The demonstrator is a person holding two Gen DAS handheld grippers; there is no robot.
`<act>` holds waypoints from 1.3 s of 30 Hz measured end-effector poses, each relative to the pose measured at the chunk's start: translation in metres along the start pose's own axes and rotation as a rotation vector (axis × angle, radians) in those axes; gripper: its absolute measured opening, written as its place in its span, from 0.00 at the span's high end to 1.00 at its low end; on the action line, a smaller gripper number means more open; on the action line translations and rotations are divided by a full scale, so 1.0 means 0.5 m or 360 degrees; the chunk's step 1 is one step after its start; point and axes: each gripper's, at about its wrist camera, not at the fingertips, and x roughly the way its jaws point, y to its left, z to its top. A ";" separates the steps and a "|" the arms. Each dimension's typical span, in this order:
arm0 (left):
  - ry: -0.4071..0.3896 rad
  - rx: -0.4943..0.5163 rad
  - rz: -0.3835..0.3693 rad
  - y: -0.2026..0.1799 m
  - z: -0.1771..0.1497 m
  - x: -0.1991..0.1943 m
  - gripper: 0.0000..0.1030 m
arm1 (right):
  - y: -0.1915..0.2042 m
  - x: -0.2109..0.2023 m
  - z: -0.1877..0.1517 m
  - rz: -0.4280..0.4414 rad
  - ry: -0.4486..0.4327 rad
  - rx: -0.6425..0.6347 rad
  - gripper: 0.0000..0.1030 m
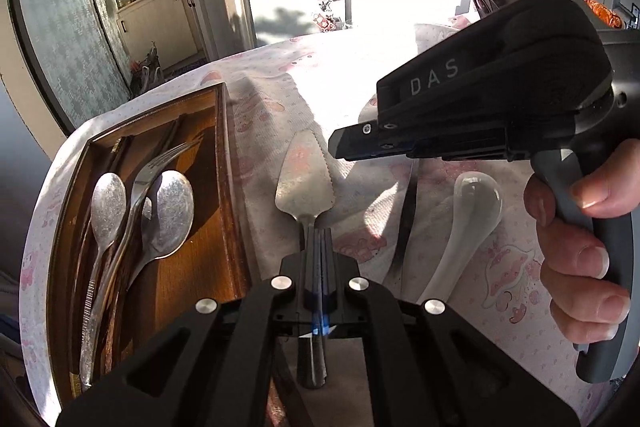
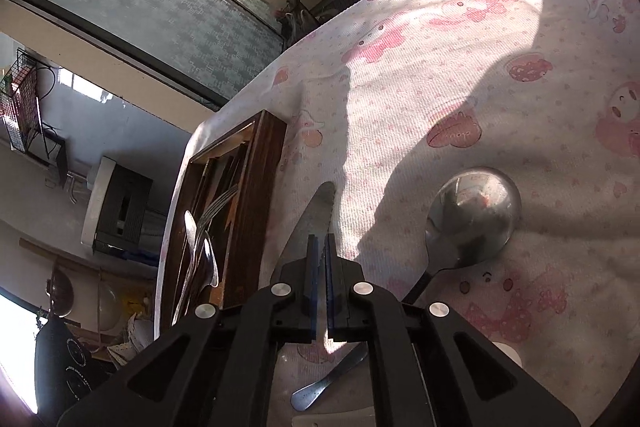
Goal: Organize utensils
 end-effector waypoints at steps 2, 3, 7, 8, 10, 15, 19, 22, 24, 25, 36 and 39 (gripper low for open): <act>0.0015 0.0000 0.0016 0.000 0.004 0.006 0.72 | 0.007 -0.007 -0.001 0.0011 -0.0020 -0.0001 0.86; 0.0022 -0.0002 0.0024 0.002 0.006 0.010 0.69 | 0.008 -0.010 -0.002 0.0016 -0.0024 -0.0003 0.85; 0.0031 0.0007 0.0046 0.004 0.016 0.020 0.65 | 0.014 -0.020 -0.003 0.0023 -0.0037 -0.0012 0.83; 0.0040 0.0029 0.0051 -0.001 0.017 0.022 0.62 | 0.014 -0.022 -0.003 0.0026 -0.0041 -0.0011 0.82; 0.0055 0.0051 0.0079 -0.007 0.019 0.024 0.59 | 0.014 -0.027 -0.003 0.0034 -0.0054 0.0001 0.82; 0.0120 -0.0049 -0.0124 0.003 0.031 0.037 0.50 | 0.011 -0.030 -0.004 0.0061 -0.0059 0.0003 0.79; 0.0059 -0.0105 -0.0176 0.003 0.025 0.036 0.48 | 0.005 -0.029 -0.004 0.0055 -0.0053 0.0005 0.79; 0.0066 -0.0145 -0.0258 0.008 0.026 0.036 0.49 | -0.001 -0.027 -0.004 0.0054 -0.0050 0.0011 0.79; 0.0097 -0.0088 -0.0186 -0.004 0.028 0.038 0.50 | -0.002 -0.026 -0.005 0.0055 -0.0048 0.0013 0.79; 0.0115 -0.0065 -0.0123 -0.010 0.028 0.039 0.49 | -0.002 -0.026 -0.006 0.0057 -0.0050 0.0013 0.79; 0.0063 -0.0087 -0.0104 0.001 0.026 0.038 0.91 | -0.001 -0.007 -0.013 0.0069 -0.0001 -0.0008 0.77; 0.0052 -0.0205 -0.0179 0.022 0.024 0.042 0.92 | -0.003 -0.007 -0.013 0.0052 0.0011 -0.0009 0.71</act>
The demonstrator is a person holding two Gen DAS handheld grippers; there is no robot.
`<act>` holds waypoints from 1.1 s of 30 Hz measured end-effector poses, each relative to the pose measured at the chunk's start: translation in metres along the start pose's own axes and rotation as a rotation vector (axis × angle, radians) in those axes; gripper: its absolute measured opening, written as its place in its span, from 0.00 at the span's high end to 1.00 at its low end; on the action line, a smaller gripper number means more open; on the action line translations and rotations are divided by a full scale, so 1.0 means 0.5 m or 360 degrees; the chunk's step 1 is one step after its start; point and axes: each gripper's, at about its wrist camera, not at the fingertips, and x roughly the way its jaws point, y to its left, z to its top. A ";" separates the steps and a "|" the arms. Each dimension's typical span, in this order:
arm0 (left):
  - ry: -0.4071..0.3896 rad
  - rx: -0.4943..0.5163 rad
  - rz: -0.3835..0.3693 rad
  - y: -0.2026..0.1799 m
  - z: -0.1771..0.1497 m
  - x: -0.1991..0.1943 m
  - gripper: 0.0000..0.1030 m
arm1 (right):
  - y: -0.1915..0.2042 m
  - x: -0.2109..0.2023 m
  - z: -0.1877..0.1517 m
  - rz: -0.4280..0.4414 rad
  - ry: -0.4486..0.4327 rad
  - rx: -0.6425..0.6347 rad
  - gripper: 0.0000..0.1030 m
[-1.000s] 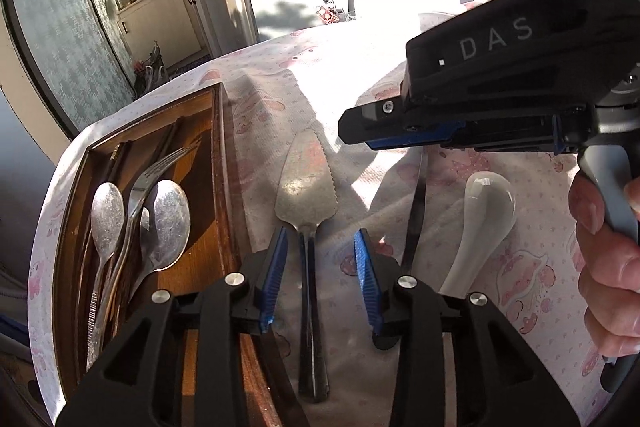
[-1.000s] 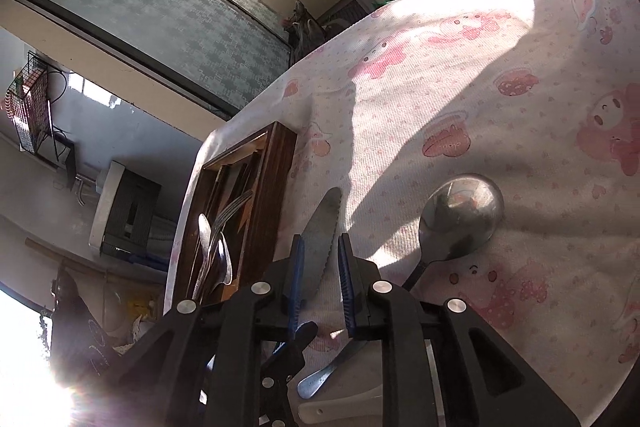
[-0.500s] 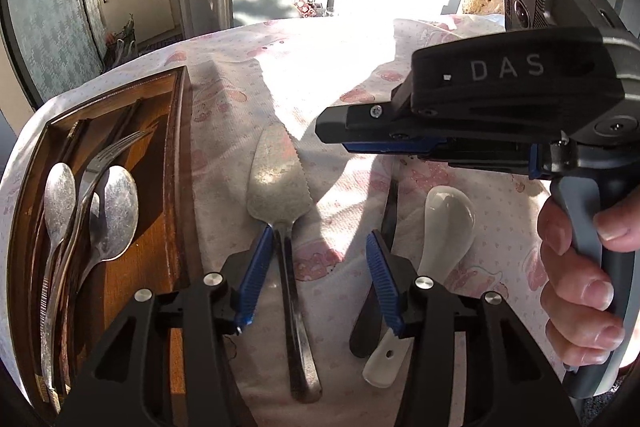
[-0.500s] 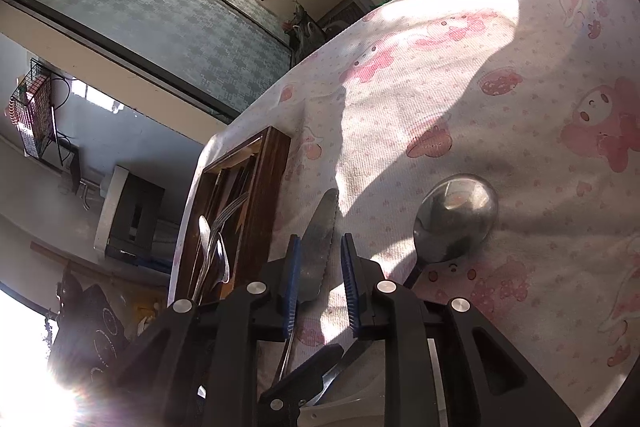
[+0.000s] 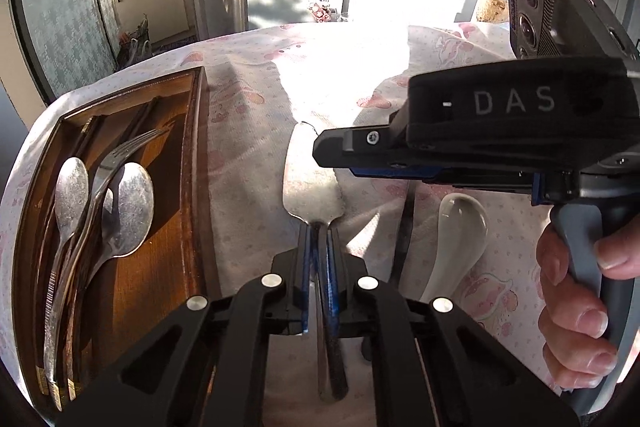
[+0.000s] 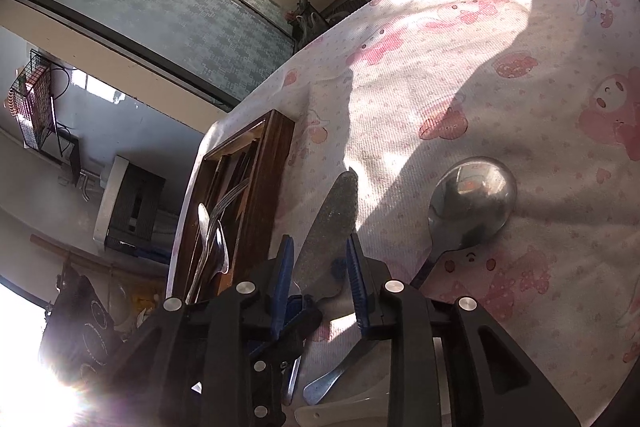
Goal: Organize utensils
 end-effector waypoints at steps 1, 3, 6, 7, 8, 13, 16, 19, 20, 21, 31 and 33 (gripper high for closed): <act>-0.0008 -0.0023 -0.0003 0.005 0.001 -0.001 0.92 | 0.000 0.000 0.000 -0.0014 0.0002 -0.0003 0.70; -0.0028 -0.0073 0.0007 0.013 0.000 -0.003 0.92 | -0.002 0.001 0.001 -0.0022 0.0010 0.0001 0.64; -0.0037 -0.0172 -0.0087 0.027 0.001 -0.011 0.92 | -0.005 0.006 -0.001 -0.0014 0.0019 0.0009 0.62; -0.0039 -0.0189 -0.0117 0.029 0.000 -0.015 0.93 | -0.003 0.007 -0.002 -0.0007 0.0017 0.0011 0.62; -0.0044 -0.0204 -0.0154 0.030 0.000 -0.016 0.93 | -0.002 0.008 -0.001 -0.0002 0.0017 0.0013 0.62; -0.0056 -0.0272 -0.0230 0.031 -0.003 -0.021 0.93 | -0.002 0.013 -0.003 0.0034 0.0021 0.0036 0.61; -0.0080 -0.0318 -0.0270 0.036 -0.004 -0.027 0.93 | -0.004 0.012 -0.002 0.0047 0.0020 0.0051 0.61; -0.0103 -0.0359 -0.0334 0.039 -0.002 -0.038 0.93 | -0.007 0.014 -0.001 0.0072 0.0018 0.0075 0.61; -0.0119 -0.0365 -0.0334 0.039 -0.001 -0.041 0.93 | -0.009 0.015 -0.001 0.0083 0.0017 0.0087 0.61; -0.0130 -0.0369 -0.0335 0.039 -0.001 -0.045 0.93 | -0.010 0.015 -0.002 0.0097 0.0015 0.0104 0.61; -0.0092 -0.0241 -0.0253 0.021 -0.012 -0.032 0.91 | -0.024 0.007 -0.010 0.0160 -0.0066 0.0168 0.94; -0.0086 -0.0211 -0.0244 0.016 -0.011 -0.032 0.90 | -0.021 -0.002 -0.009 0.0165 -0.0095 0.0167 0.98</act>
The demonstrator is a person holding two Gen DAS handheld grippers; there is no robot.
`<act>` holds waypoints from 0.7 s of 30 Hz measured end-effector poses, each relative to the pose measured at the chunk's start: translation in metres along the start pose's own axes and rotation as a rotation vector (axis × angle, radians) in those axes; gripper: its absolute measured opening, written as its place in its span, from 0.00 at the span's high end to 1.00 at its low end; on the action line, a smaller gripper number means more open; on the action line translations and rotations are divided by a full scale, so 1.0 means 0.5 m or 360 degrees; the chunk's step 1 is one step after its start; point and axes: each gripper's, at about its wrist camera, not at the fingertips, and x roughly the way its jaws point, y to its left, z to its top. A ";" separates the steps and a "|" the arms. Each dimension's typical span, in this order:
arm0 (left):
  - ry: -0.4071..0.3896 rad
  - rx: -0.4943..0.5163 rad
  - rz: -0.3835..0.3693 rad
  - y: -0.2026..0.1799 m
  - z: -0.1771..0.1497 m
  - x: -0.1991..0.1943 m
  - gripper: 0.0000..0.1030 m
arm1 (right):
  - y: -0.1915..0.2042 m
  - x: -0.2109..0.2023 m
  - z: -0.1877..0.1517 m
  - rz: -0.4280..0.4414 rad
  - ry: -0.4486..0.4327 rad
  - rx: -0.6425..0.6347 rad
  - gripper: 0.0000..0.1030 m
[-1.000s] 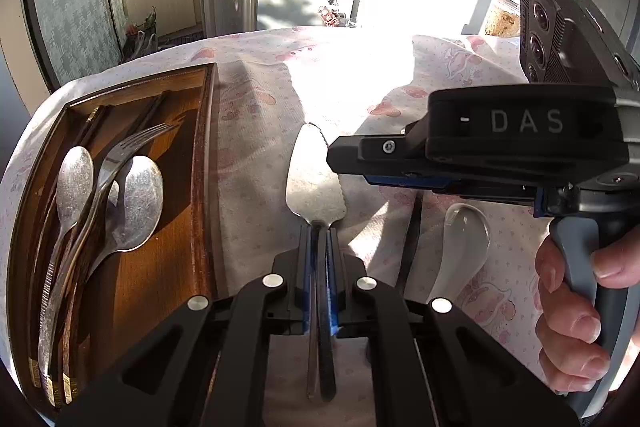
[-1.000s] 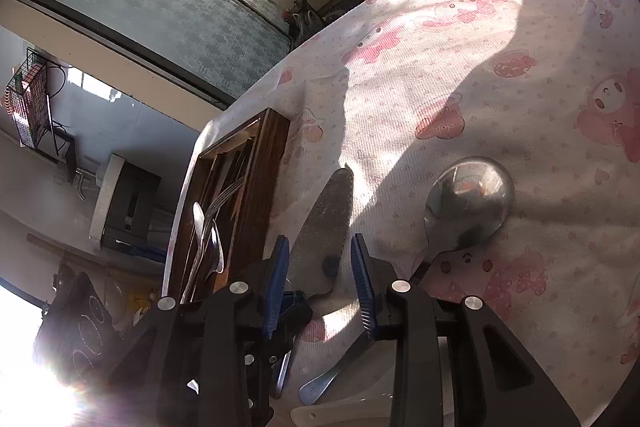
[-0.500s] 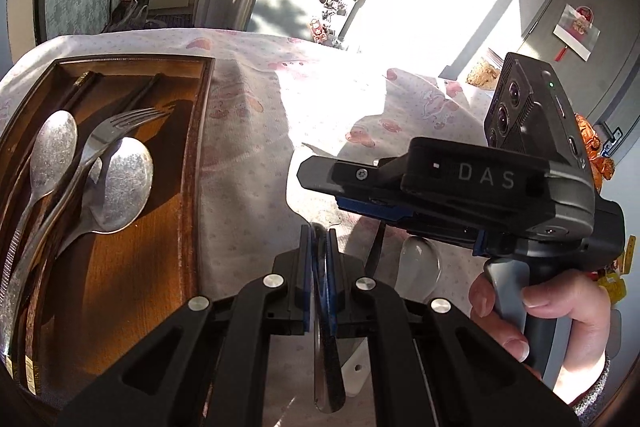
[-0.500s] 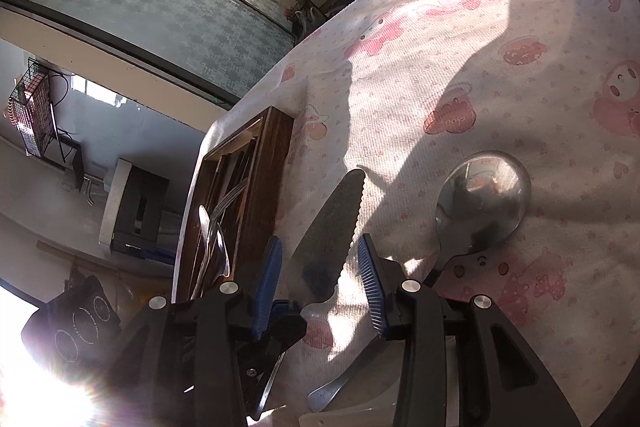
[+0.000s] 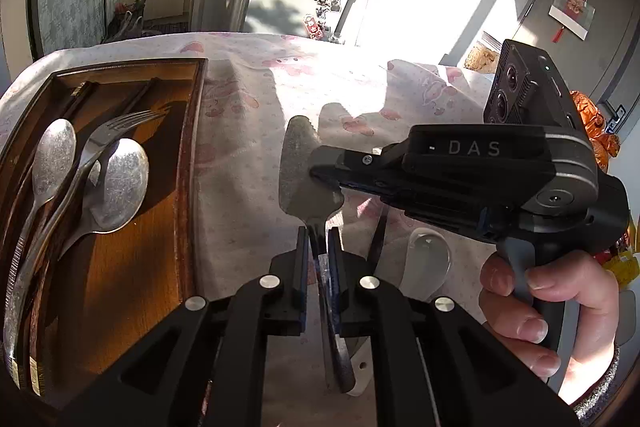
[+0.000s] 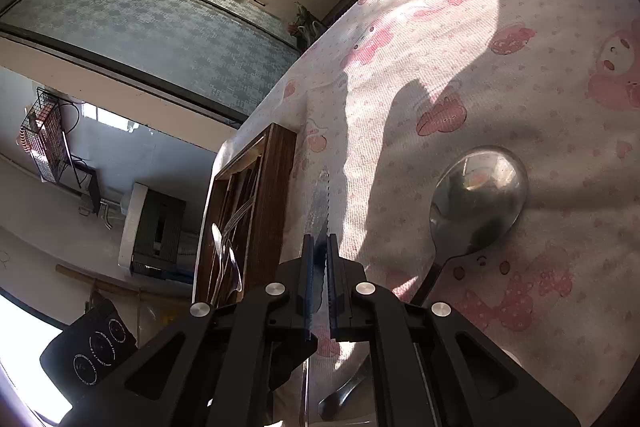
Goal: Organize utensils
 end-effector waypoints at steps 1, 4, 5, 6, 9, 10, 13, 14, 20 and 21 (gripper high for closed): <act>-0.0003 0.0027 0.0007 -0.005 -0.001 -0.002 0.89 | 0.002 -0.005 0.001 0.0002 -0.0018 0.0000 0.98; -0.0005 0.0076 0.0004 -0.018 -0.006 -0.008 0.78 | 0.011 -0.022 0.005 0.0017 -0.0064 -0.0002 0.99; -0.0005 0.0089 0.0006 -0.021 -0.008 -0.010 0.73 | 0.013 -0.029 0.006 0.0028 -0.0082 0.0002 1.00; -0.0008 0.0103 0.0023 -0.024 -0.011 -0.011 0.68 | 0.016 -0.036 0.007 0.0034 -0.0097 0.0004 1.00; 0.0005 0.0126 0.0034 -0.028 -0.018 -0.012 0.60 | 0.023 -0.058 0.011 0.0080 -0.0134 0.0026 1.00; 0.0009 0.0126 0.0024 -0.030 -0.020 -0.012 0.60 | 0.025 -0.065 0.012 0.0090 -0.0148 0.0029 1.00; 0.0007 0.0176 0.0007 -0.044 -0.025 -0.013 0.77 | 0.034 -0.085 0.012 0.0106 -0.0188 0.0039 1.00; 0.0006 0.0214 0.0023 -0.052 -0.025 -0.014 0.90 | 0.036 -0.090 0.013 0.0112 -0.0196 0.0042 1.00; -0.0028 0.0274 0.0056 -0.059 -0.016 -0.054 0.89 | 0.066 -0.101 0.013 0.0146 -0.0209 0.0016 1.00; -0.0036 0.0274 0.0063 -0.053 -0.015 -0.065 0.89 | 0.078 -0.097 0.013 0.0148 -0.0204 0.0005 1.00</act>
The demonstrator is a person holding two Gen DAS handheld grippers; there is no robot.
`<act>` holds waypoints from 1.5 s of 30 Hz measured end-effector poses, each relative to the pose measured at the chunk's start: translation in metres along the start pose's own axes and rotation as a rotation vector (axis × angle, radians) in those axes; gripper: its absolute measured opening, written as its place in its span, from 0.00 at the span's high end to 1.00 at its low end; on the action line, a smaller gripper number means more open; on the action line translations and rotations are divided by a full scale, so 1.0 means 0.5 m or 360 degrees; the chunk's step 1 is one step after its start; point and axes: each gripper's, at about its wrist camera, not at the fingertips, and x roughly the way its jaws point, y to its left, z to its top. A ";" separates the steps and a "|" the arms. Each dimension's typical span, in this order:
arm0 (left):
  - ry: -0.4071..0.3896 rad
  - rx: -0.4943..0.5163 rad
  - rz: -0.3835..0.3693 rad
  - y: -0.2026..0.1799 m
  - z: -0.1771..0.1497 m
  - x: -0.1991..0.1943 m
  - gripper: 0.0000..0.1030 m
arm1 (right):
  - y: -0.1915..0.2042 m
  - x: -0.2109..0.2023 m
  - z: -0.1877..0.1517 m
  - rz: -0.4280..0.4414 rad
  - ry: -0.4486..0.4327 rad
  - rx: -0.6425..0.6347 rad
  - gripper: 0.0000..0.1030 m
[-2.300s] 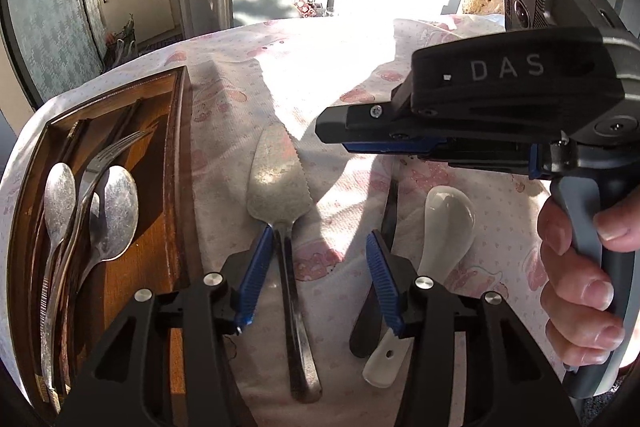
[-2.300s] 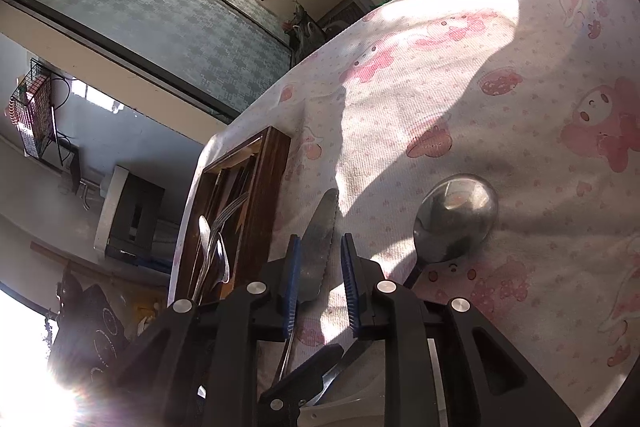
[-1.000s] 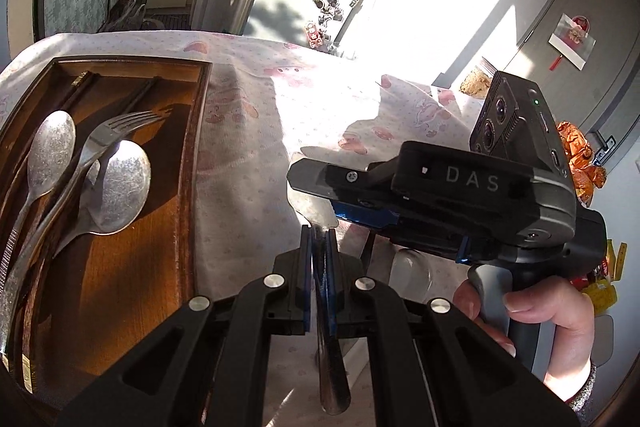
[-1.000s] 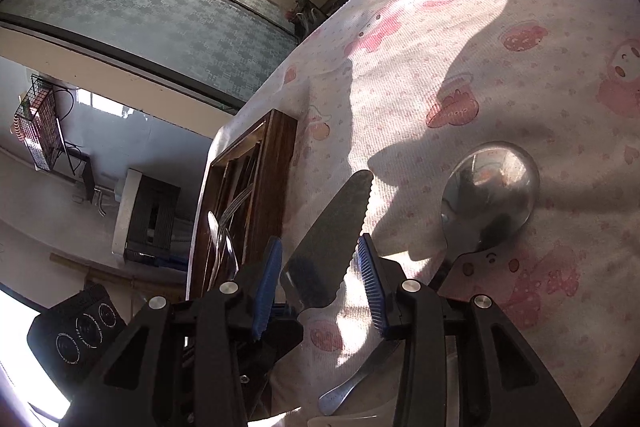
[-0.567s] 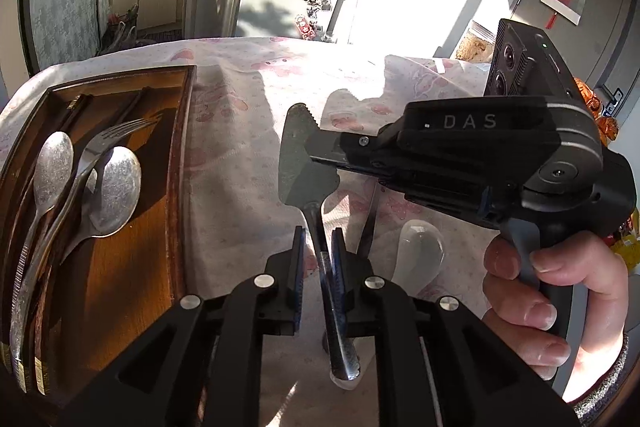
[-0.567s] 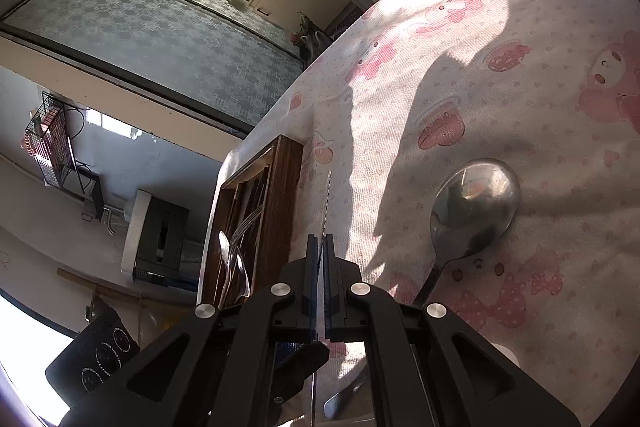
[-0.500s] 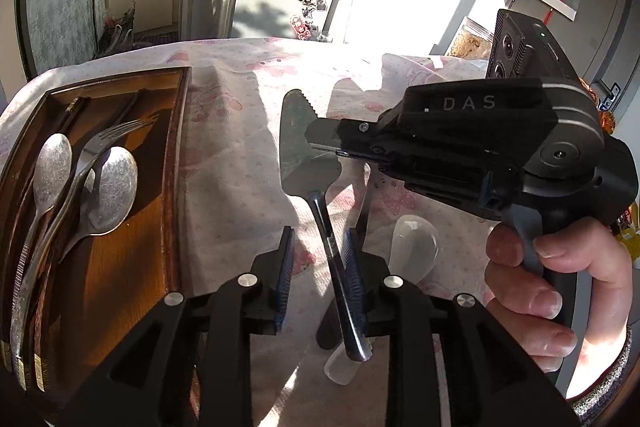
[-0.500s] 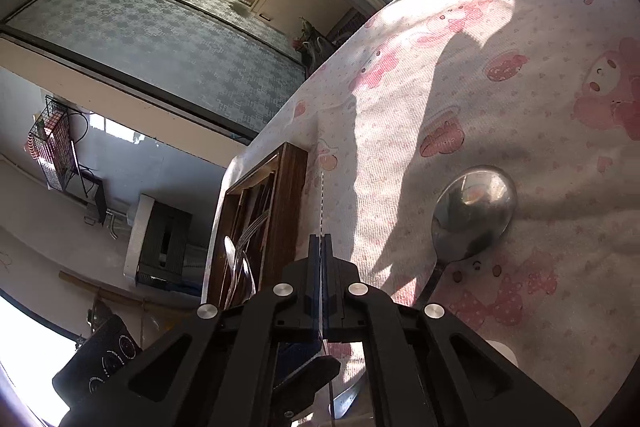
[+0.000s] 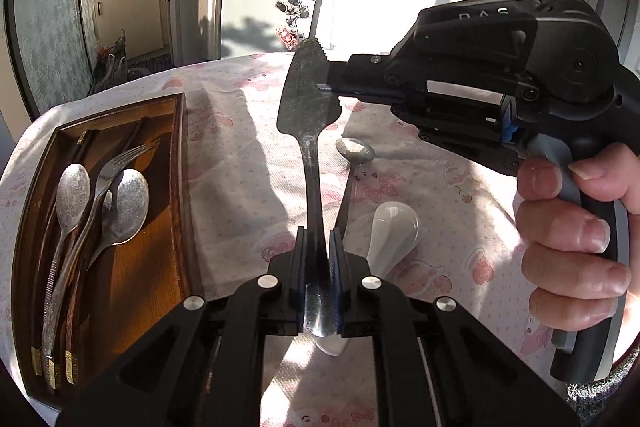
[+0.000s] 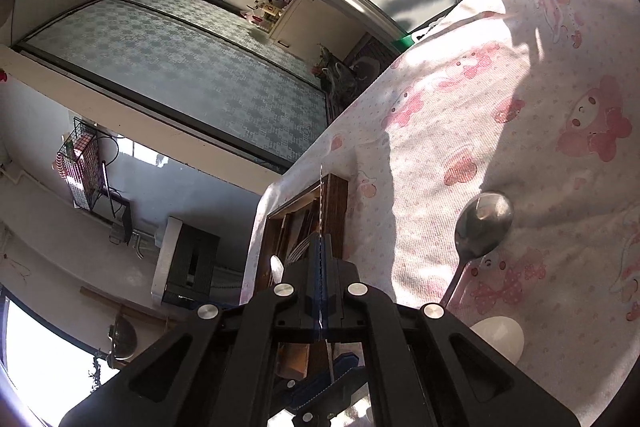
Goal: Organize utensils
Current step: 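Carry the cake server into the wooden tray and open the left gripper, then move the left gripper to the white ceramic soup spoon handle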
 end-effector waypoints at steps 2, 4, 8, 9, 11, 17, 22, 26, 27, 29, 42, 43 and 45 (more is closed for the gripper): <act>-0.0019 0.0002 0.0037 0.016 0.000 -0.024 0.89 | 0.023 0.016 -0.004 0.0013 0.0018 -0.0026 1.00; -0.0035 -0.0005 0.0081 0.038 -0.005 -0.049 0.89 | 0.048 0.040 -0.013 0.0028 0.0043 -0.0051 0.99; -0.0031 -0.0051 0.0182 0.104 -0.027 -0.083 0.89 | 0.086 0.107 -0.038 0.0070 0.0116 -0.0064 0.99; -0.0022 -0.0071 0.0201 0.124 -0.034 -0.091 0.89 | 0.092 0.125 -0.044 0.0072 0.0133 -0.0062 0.99; -0.0002 -0.0108 0.0232 0.162 -0.046 -0.101 0.89 | 0.101 0.160 -0.056 0.0074 0.0170 -0.0054 0.99; 0.0054 -0.0146 0.0301 0.227 -0.084 -0.110 0.89 | 0.115 0.239 -0.091 -0.0029 0.0254 -0.0095 0.97; 0.0069 -0.0172 0.0302 0.243 -0.100 -0.105 0.91 | 0.119 0.258 -0.102 -0.0145 0.0307 -0.0149 0.92; 0.0064 -0.0172 0.0310 0.239 -0.094 -0.094 0.91 | 0.118 0.220 -0.103 -0.0185 0.0328 -0.0213 0.73; 0.0065 -0.0169 0.0313 0.237 -0.093 -0.094 0.89 | 0.118 0.201 -0.101 -0.0192 0.0324 -0.0241 0.59; 0.0039 -0.0151 0.0353 0.232 -0.095 -0.103 0.75 | 0.115 0.156 -0.091 -0.0223 0.0298 -0.0300 0.52; -0.0049 0.0089 0.0194 0.044 -0.067 -0.095 0.36 | -0.047 -0.076 -0.021 -0.0411 0.0111 -0.0249 0.45; -0.0039 0.0116 0.0177 0.025 -0.063 -0.083 0.36 | -0.056 -0.080 -0.021 -0.0414 0.0110 -0.0243 0.45; -0.0001 0.0179 0.0130 -0.014 -0.059 -0.052 0.36 | -0.069 -0.087 -0.024 -0.0408 0.0120 -0.0240 0.45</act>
